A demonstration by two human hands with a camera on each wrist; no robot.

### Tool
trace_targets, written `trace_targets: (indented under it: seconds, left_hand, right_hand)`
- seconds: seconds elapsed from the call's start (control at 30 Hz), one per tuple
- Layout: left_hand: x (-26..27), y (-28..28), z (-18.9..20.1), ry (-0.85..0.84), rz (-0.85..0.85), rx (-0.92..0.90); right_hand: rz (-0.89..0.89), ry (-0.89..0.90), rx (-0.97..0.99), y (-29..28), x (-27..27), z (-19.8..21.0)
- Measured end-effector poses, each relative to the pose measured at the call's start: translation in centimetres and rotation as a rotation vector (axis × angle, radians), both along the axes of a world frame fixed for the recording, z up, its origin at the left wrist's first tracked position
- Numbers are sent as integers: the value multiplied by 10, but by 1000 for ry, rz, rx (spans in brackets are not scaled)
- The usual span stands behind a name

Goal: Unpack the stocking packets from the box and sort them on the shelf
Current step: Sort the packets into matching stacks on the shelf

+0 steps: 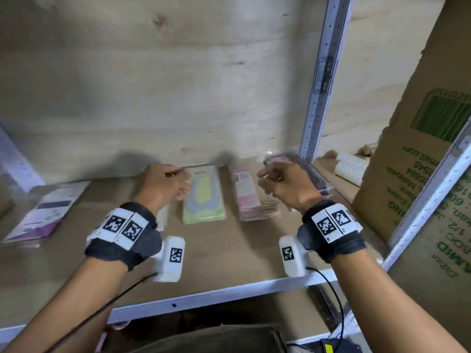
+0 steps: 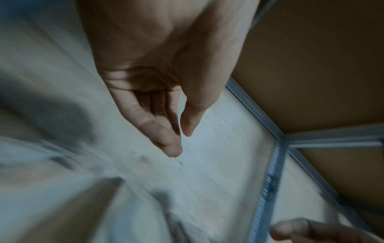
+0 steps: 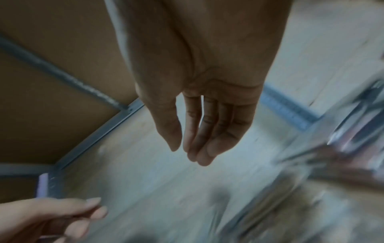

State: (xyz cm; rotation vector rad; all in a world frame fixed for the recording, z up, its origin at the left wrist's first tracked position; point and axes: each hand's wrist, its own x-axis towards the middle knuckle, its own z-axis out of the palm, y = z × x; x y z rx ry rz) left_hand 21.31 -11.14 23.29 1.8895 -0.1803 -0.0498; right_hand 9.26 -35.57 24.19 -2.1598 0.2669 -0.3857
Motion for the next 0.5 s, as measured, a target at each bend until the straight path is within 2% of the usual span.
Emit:
trace_targets:
  seconds: [0.13,0.23,0.3,0.5]
  left_hand:
    - [17,114,-21,7,205,-30]
    - [36,183,-28,59,342,14]
    - [47,223,-31,51,417,110]
    - [49,309,-46,48,438,345]
  right_hand:
    - [233,74,174,79,26,-16]
    - [368,141,253,141,55,-27]
    - [450,184,301,184,77,-33]
    - [568,325,259,298,135,-47]
